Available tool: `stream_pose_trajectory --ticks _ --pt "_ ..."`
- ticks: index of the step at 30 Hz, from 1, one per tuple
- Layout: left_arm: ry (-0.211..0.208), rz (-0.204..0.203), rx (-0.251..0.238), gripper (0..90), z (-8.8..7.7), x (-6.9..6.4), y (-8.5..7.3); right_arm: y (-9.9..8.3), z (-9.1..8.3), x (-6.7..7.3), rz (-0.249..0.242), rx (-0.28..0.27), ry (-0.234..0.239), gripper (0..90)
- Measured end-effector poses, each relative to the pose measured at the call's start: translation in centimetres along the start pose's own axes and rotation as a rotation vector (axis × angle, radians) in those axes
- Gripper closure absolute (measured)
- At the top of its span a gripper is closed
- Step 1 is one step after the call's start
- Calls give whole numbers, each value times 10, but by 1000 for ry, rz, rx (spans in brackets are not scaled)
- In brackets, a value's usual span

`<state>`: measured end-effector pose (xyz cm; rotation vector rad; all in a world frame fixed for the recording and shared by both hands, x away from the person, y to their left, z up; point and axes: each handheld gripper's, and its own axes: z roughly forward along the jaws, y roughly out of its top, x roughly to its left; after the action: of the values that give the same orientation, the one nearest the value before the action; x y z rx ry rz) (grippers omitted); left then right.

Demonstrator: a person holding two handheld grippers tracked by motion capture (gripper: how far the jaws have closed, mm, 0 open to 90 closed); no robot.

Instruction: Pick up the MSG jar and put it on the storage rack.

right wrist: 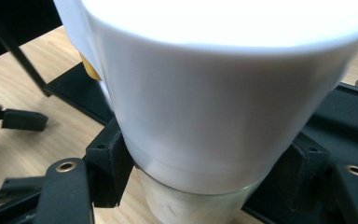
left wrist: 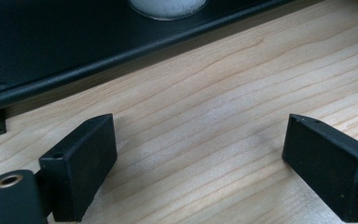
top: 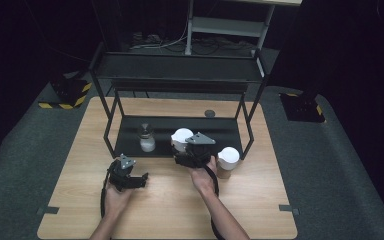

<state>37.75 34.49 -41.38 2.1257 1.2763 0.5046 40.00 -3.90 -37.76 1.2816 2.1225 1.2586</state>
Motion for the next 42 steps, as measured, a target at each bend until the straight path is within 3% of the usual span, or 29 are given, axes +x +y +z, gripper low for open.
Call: stream_pose_trajectory --ticks 15,23,42 --pt "0 0 0 99 0 0 0 12 23 5 -1 16 -52 310" --pt "0 2 0 99 0 0 0 15 38 10 -15 34 -57 310" --pt "-1 1 0 99 0 0 0 18 57 8 12 45 -73 310"
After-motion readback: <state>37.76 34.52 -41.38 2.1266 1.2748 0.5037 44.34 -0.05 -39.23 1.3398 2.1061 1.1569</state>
